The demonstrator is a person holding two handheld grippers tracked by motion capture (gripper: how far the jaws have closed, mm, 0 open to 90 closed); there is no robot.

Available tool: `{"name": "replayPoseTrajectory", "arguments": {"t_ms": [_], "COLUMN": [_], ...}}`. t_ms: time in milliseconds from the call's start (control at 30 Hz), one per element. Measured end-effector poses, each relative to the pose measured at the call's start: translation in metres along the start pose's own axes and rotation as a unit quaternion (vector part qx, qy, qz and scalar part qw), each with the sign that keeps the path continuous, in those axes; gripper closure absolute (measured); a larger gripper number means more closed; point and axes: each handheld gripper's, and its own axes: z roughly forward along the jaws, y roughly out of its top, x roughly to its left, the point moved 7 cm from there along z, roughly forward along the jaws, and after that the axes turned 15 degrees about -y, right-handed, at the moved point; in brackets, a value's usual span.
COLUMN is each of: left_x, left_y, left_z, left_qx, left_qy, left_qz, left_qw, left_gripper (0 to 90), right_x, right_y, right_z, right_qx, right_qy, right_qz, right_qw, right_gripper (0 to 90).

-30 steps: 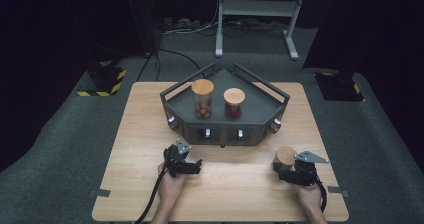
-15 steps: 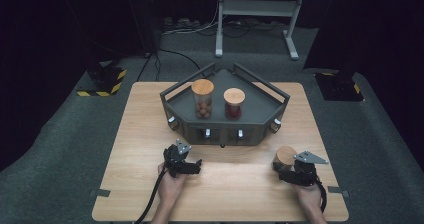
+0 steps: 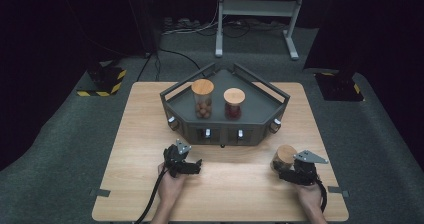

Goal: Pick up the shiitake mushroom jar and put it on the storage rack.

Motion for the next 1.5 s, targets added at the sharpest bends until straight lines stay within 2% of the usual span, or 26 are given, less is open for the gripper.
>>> {"name": "replayPoseTrajectory", "arguments": {"t_ms": [667,1000,1500], "left_x": [0.0,0.0,0.0], "left_y": [0.0,0.0,0.0], "left_z": [0.0,0.0,0.0], "left_qx": [0.001,0.001,0.001], "left_qy": [0.0,-0.001,0.0], "left_qz": [0.001,0.001,0.001], "left_qw": [1.0,1.0,1.0], "left_gripper": [4.9,4.9,4.9], "right_x": [0.002,0.001,0.001], "right_y": [0.015,0.024,0.039], "right_z": [-0.009,-0.011,-0.018], "right_qx": [-0.013,-0.007,-0.016], "right_qy": [0.012,0.014,0.015], "right_qz": [-0.005,0.002,-0.004], "right_qw": [0.9998,0.9999,0.9998], "right_gripper": [25.0,25.0,25.0]}}
